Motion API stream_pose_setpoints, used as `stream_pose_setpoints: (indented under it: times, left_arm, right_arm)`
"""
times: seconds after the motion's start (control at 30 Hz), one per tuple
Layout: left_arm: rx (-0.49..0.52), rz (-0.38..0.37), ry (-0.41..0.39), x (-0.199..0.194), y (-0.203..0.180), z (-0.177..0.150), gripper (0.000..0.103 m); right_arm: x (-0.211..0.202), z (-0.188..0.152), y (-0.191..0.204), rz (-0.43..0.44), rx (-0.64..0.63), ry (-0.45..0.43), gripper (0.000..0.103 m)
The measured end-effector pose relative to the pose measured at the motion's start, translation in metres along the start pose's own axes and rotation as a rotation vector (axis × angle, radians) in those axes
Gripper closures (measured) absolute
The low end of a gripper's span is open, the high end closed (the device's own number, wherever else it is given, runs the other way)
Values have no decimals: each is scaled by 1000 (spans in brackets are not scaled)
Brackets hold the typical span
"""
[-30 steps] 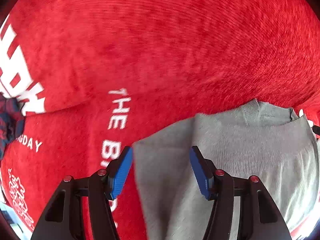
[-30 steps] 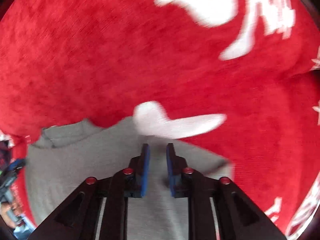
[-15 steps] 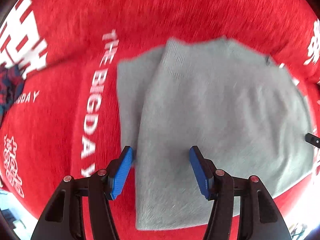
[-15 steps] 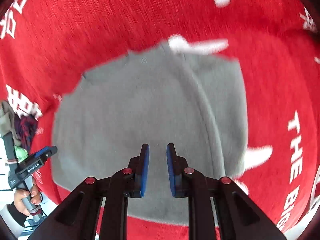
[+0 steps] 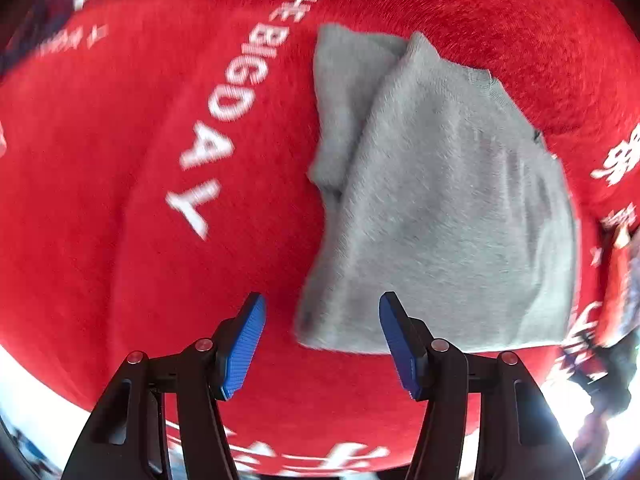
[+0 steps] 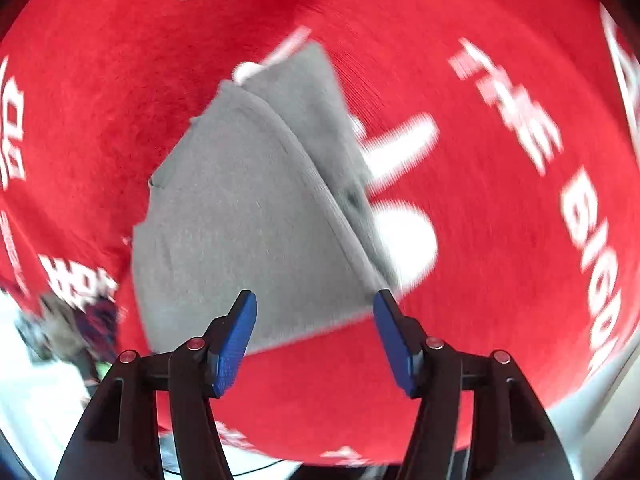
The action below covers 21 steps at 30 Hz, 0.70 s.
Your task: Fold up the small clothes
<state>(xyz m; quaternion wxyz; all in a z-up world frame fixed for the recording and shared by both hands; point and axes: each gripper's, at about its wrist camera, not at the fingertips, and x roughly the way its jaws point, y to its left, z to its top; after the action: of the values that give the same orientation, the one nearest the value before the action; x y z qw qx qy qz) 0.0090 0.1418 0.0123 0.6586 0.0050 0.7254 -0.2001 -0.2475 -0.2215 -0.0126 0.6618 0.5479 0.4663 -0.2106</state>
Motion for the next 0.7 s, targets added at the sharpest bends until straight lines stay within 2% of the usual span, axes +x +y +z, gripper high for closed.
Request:
stream_pose_setpoints:
  times: [0.1, 0.13, 0.17, 0.2, 0.23, 0.4, 0.47, 0.53, 0.7]
  left_arm:
    - [-26, -9, -3, 8, -2, -2, 43]
    - [-22, 4, -18, 9, -3, -2, 43]
    - [-12, 32, -38, 9, -5, 0, 43]
    - [-4, 48, -49, 9, -6, 2, 54]
    - [12, 61, -62, 7, -8, 2, 71]
    - [84, 123, -68, 12, -5, -9, 74]
    - [78, 118, -68, 13, -3, -11, 73]
    - [81, 130, -64, 9, -4, -14, 73]
    - [131, 169, -65, -6, -15, -20, 73]
  right_arm:
    - [12, 1, -27, 52, 145, -12, 38]
    - [16, 4, -31, 75, 183, -20, 41]
    - [18, 10, -29, 86, 198, -26, 59]
    - [20, 13, -26, 82, 197, -20, 76]
    - [17, 13, -23, 72, 179, -14, 94]
    - [13, 14, 7, -104, -88, -9, 94]
    - [21, 12, 2, -138, -108, 23, 93]
    - [21, 11, -1, -130, -86, 28, 92]
    - [0, 5, 4, -172, -89, 35, 90]
